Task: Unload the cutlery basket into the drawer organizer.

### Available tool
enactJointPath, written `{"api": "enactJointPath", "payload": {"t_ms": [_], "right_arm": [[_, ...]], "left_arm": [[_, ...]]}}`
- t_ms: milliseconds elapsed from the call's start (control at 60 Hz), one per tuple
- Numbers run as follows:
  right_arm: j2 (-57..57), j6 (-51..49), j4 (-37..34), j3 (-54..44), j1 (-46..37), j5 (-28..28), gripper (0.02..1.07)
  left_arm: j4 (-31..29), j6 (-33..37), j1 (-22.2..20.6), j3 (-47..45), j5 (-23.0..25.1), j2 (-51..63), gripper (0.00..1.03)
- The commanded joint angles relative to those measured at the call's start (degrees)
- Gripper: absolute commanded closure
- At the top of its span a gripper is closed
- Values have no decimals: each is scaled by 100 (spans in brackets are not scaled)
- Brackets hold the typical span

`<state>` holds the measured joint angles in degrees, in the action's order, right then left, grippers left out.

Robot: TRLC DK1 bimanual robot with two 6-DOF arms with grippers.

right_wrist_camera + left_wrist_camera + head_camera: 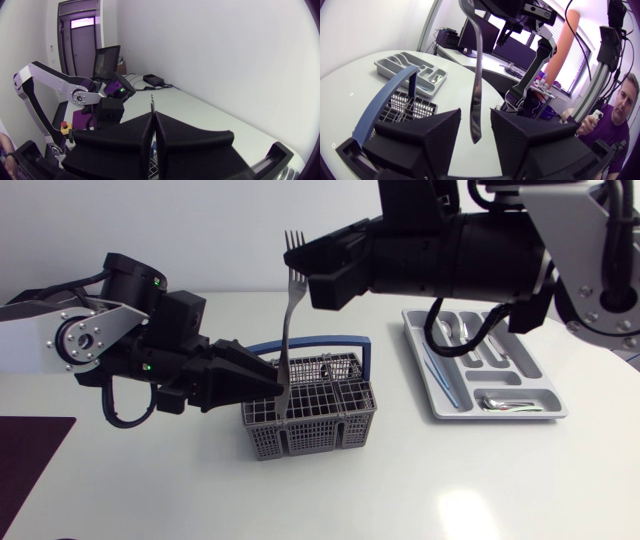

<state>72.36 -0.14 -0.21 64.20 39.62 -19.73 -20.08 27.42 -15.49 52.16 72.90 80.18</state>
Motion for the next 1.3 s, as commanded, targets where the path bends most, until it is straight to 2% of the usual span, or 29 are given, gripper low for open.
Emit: {"api": "enactJointPath", "payload": {"t_ms": [0, 367, 900, 1117, 1283], "right_arm": [[103, 172, 56, 127, -33, -31, 102], [138, 304, 117, 119, -59, -84, 102], [94, 533, 109, 171, -200, -251, 102], [94, 550, 126, 136, -235, -286, 102], [77, 542, 135, 127, -244, -295, 102]], "left_arm": [[-119, 9, -33, 207, 242, 129, 59], [-278, 9, -297, 215, 611, 147, 60], [-278, 343, -297, 145, 822, 279, 61], [-278, 422, -280, 119, 848, 287, 95], [-278, 431, -271, 101, 883, 287, 100]]}}
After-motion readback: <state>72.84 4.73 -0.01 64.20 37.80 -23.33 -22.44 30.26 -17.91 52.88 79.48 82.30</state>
